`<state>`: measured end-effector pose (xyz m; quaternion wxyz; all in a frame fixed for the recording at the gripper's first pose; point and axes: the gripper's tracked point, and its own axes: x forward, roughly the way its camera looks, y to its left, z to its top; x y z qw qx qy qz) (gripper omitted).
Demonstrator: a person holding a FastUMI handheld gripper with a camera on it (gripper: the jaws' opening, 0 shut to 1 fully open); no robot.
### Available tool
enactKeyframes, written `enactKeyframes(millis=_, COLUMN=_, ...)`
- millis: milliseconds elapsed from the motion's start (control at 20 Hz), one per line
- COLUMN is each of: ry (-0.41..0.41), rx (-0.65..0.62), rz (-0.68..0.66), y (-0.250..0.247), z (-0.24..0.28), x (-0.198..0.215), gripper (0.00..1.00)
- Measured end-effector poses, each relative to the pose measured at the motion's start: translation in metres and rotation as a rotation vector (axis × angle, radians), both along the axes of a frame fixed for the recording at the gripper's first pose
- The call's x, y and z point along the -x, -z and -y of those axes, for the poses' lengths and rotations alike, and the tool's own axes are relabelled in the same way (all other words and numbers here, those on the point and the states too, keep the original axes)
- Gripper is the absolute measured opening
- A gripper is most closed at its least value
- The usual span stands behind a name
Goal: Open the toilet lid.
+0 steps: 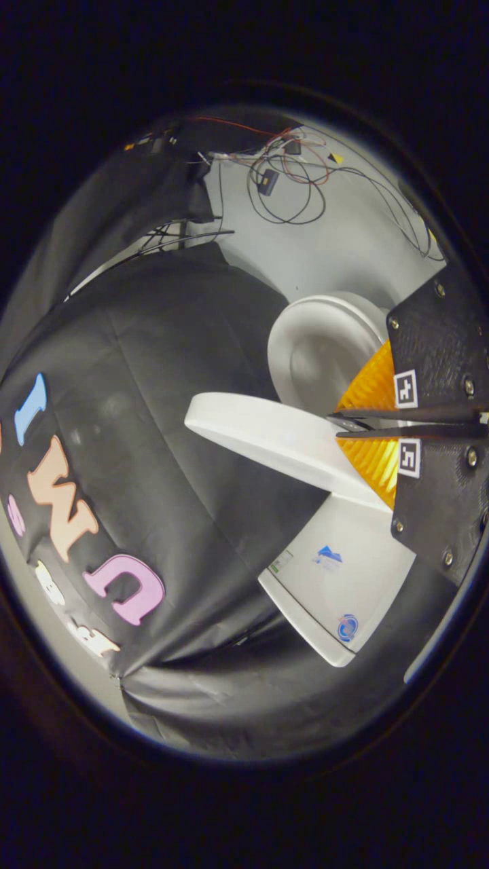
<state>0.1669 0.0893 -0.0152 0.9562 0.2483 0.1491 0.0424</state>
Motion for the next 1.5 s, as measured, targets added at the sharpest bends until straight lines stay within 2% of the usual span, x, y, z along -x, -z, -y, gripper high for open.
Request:
enactKeyframes(millis=1050, ry=-0.081, rx=0.224, rz=0.187, y=-0.066, z=-0.062, x=0.011, gripper=0.02)
enactKeyframes(millis=1150, ry=-0.079, rx=0.259, rz=0.209, y=-0.072, z=-0.069, x=0.012, gripper=0.07)
enactKeyframes(millis=1500, ry=-0.09, rx=0.298, rz=0.254, y=-0.091, z=-0.093, x=0.012, gripper=0.07)
